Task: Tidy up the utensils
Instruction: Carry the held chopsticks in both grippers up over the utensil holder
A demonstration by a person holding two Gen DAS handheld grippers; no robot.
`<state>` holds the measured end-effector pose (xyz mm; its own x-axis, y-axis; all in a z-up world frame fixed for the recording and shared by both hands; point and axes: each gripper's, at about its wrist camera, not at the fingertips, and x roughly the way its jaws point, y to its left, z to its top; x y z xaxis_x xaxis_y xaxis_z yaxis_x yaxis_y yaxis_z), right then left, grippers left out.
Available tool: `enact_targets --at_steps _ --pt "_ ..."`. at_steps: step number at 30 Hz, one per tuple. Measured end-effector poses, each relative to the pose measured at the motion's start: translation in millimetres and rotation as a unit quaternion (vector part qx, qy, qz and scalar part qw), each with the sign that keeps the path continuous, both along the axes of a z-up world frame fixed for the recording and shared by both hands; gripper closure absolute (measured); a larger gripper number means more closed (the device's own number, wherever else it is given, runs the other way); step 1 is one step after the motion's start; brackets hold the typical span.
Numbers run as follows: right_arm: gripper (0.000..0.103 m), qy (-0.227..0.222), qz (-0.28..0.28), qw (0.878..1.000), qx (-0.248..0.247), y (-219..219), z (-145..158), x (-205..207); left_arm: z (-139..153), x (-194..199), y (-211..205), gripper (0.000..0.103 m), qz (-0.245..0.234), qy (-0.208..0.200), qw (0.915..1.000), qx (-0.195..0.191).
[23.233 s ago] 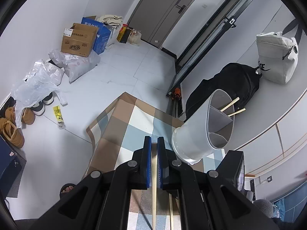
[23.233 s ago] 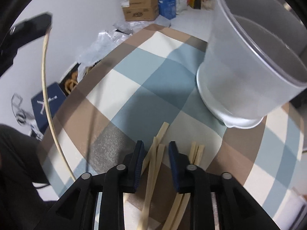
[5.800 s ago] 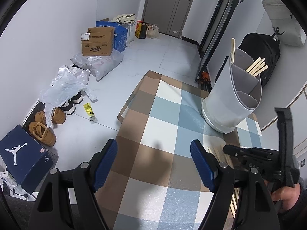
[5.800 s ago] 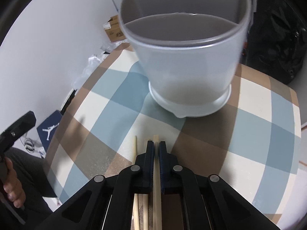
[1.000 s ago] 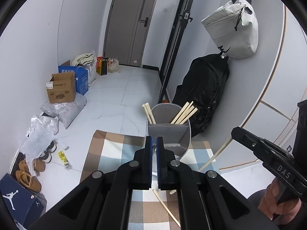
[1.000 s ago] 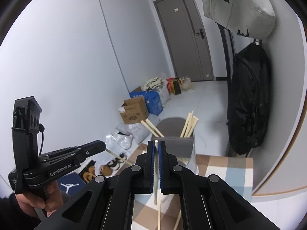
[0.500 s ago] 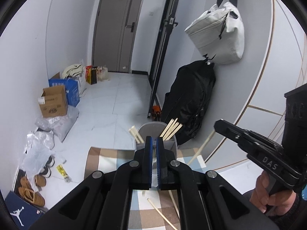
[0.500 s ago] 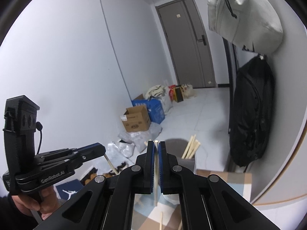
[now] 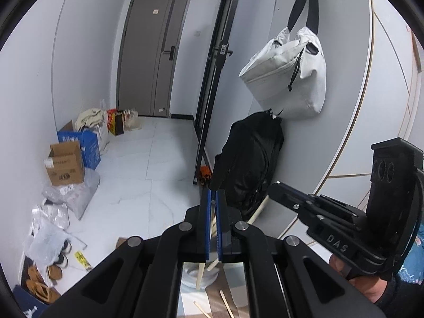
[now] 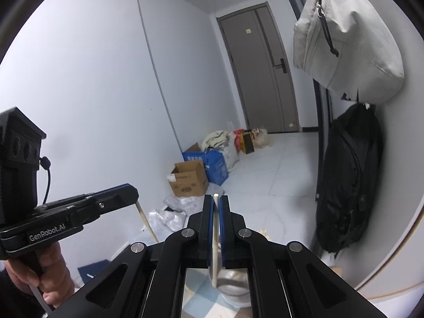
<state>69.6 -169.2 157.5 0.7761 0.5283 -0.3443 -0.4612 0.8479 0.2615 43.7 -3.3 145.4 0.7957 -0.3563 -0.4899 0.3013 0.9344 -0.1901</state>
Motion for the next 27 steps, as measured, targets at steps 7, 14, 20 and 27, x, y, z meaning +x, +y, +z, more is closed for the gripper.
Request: enact_targets --at_steps 7,14,20,27 --pt "0.1 -0.004 -0.003 1.0 -0.011 4.6 15.7 23.3 15.5 24.5 -8.9 0.103 -0.009 -0.011 0.9998 0.011" --pt "0.1 -0.006 -0.008 1.0 -0.026 7.6 19.3 51.1 10.1 57.3 -10.0 0.103 -0.005 -0.003 0.9999 0.015" --pt "0.1 0.004 -0.006 0.999 -0.038 13.9 4.9 74.3 -8.7 79.9 -6.2 0.103 -0.009 0.016 0.9998 0.012" --pt "0.1 0.018 0.0 0.999 -0.05 19.6 -16.2 94.5 -28.6 97.9 -1.3 0.103 -0.016 0.042 0.999 0.008"
